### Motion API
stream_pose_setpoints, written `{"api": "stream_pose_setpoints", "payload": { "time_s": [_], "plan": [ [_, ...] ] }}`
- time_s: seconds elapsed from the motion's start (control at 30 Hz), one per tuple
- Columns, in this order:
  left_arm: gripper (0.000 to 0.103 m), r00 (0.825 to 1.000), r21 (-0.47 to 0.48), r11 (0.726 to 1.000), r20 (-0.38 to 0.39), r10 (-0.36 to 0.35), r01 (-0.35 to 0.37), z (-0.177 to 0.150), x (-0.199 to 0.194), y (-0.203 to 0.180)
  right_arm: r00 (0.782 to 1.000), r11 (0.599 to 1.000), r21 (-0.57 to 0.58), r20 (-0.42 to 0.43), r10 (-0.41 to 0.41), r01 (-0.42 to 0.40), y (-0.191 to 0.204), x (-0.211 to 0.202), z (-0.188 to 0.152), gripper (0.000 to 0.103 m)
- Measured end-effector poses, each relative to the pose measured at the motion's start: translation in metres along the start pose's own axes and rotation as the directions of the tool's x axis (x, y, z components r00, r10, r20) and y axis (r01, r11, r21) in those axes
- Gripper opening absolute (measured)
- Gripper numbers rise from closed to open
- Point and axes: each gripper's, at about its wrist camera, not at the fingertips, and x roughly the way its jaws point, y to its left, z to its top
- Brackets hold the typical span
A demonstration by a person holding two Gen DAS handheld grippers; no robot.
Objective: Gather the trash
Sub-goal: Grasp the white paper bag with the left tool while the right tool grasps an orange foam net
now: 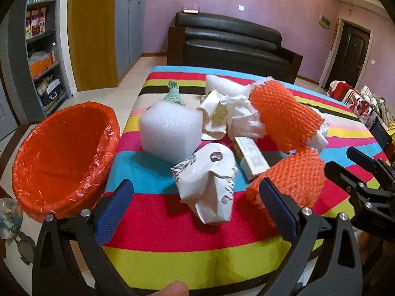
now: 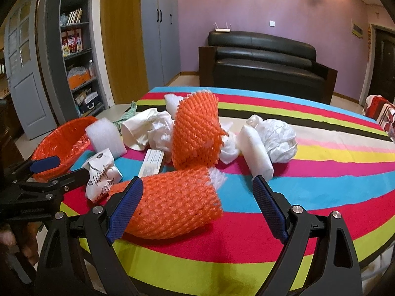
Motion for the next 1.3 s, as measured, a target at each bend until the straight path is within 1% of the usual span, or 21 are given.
{"api": "stream_pose_setpoints", "payload": {
  "time_s": [0.23,0.37,0.43,0.47,0.5,0.53,0.63,0.9,1.1,1.27,1.3],
  "plan": [
    [0.098,0.998,-0.035,0.999,-0.06,-0.018,0.016,0.002,0.026,0.009,1.0,1.0,-0.002,-0.014,-0.001,0.001,-0.001,0.002,0.0,0.084],
    [0.096,0.996,-0.034,0.999,-0.083,-0.025,0.022,0.003,0.035,0.007,1.0,1.0,-0.002,-0.02,-0.001,0.001,0.0,0.003,-0.001,0.084],
    [0.081,0.995,-0.035,0.999,-0.098,-0.035,0.032,0.003,0.038,0.007,1.0,1.0,-0.003,-0.02,0.001,-0.001,0.0,0.004,-0.001,0.084],
    [0.076,0.993,-0.032,0.999,-0.108,-0.04,0.037,0.003,0.039,0.007,1.0,1.0,-0.004,-0.021,0.001,-0.001,0.0,0.004,-0.001,0.084],
    [0.067,0.993,-0.029,0.999,-0.113,-0.043,0.04,0.003,0.04,0.006,1.0,1.0,-0.006,-0.022,0.001,-0.001,0.0,0.005,-0.001,0.084],
    [0.061,0.992,-0.028,0.998,-0.117,-0.052,0.049,0.002,0.041,0.006,1.0,1.0,-0.006,-0.023,0.001,-0.001,0.0,0.005,-0.001,0.084],
    [0.053,0.991,-0.017,0.998,-0.118,-0.066,0.064,0.003,0.04,0.004,1.0,1.0,-0.006,-0.026,0.005,-0.006,0.001,0.006,-0.002,0.084],
    [0.052,0.991,-0.01,0.995,-0.092,-0.1,0.099,0.006,0.028,0.002,0.999,0.999,-0.033,-0.05,0.021,-0.022,0.01,0.012,-0.005,0.084],
    [0.052,0.992,0.0,0.992,-0.042,-0.123,0.123,0.013,0.005,0.001,0.994,0.999,-0.032,-0.106,0.028,-0.032,0.016,0.028,-0.011,0.084],
    [0.052,0.993,0.028,0.993,-0.015,-0.115,0.115,0.017,-0.005,0.008,0.99,0.999,-0.04,-0.137,0.029,-0.035,0.023,0.037,-0.016,0.084],
    [0.052,0.994,0.023,0.993,-0.011,-0.113,0.113,0.017,-0.006,0.012,0.989,0.998,-0.042,-0.142,0.036,-0.043,0.025,0.039,-0.017,0.08]
  ]
}}
